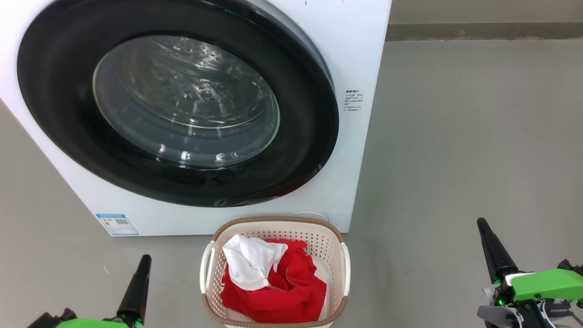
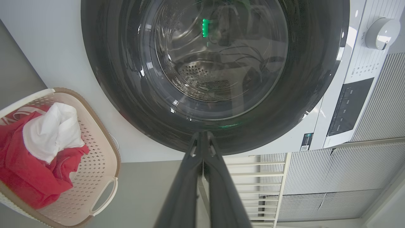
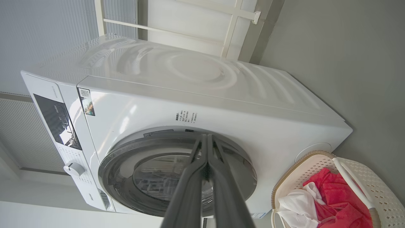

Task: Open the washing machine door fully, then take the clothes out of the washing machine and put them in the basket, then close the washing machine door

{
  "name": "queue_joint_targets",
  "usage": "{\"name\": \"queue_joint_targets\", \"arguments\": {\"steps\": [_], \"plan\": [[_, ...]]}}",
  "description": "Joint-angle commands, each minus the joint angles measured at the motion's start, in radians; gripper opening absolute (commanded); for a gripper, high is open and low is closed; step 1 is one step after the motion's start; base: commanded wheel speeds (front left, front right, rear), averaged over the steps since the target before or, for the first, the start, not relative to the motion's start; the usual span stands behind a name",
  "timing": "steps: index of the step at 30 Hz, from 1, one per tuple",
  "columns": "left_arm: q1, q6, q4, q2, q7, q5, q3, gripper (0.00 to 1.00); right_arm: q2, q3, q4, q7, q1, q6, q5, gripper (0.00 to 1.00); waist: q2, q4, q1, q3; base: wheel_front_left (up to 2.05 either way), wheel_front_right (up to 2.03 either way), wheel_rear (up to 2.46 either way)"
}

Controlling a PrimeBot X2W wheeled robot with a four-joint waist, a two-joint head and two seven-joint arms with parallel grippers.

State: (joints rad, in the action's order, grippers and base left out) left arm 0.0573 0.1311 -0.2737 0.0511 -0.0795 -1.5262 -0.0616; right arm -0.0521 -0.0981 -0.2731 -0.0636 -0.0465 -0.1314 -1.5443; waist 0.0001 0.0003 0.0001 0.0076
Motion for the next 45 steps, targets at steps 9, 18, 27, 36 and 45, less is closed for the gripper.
{"name": "queue_joint_targets", "arguments": {"steps": [9,18,27,36,45], "plan": [[0.05,0.0,0.029,0.005,-0.028,-0.088,-0.045,0.0,-0.016,0.009,0.03,-0.029,-0.059,0.001,-0.085,0.0,-0.0001,0.0,0.0,-0.005,0.0,0.0,0.0],[0.05,0.0,0.029,0.004,-0.029,-0.087,-0.046,0.0,-0.014,0.007,0.03,-0.032,-0.059,0.001,-0.083,0.0,-0.0001,0.0,0.0,-0.005,0.0,0.0,0.0],[0.05,0.0,0.029,0.003,-0.03,-0.086,-0.047,0.0,-0.013,0.004,0.029,-0.034,-0.06,0.001,-0.081,0.0,-0.0001,0.0,0.0,-0.005,0.0,0.0,0.0],[0.05,0.0,0.029,0.003,-0.03,-0.086,-0.048,0.0,-0.011,0.002,0.029,-0.035,-0.06,0.001,-0.079,0.0,-0.0001,0.0,0.0,-0.005,0.0,0.0,0.0],[0.05,0.0,0.029,0.002,-0.031,-0.085,-0.049,0.0,-0.01,0.0,0.029,-0.037,-0.06,0.001,-0.077,0.0,-0.0001,0.0,0.0,-0.005,0.0,0.0,0.0]]}}
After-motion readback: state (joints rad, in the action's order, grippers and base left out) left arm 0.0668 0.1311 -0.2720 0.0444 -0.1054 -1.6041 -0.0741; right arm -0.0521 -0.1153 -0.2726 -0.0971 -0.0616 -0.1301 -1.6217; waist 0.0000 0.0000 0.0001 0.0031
